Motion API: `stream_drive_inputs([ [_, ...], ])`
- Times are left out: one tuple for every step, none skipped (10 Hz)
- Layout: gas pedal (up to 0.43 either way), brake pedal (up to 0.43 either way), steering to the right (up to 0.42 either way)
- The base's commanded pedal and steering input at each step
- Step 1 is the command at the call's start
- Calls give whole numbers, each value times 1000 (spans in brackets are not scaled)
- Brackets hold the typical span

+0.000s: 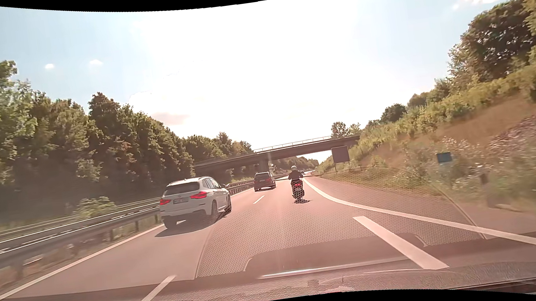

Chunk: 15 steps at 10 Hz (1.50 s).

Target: Follow the waypoints while adhering to traffic rules and regulations

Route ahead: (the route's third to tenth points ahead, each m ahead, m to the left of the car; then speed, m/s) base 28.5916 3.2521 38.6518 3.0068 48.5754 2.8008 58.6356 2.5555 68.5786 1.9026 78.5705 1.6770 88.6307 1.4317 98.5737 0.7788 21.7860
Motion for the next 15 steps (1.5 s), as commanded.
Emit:
stream_drive_inputs([
  [319,12,1],
  [311,12,3],
  [299,12,3],
  [287,12,3],
  [287,12,3],
  [287,12,3],
  [280,12,3],
  [280,12,3],
  [280,12,3],
  [280,12,3],
  [280,12,3],
  [280,12,3],
  [280,12,4],
  [280,12,5],
  [280,12,4],
])
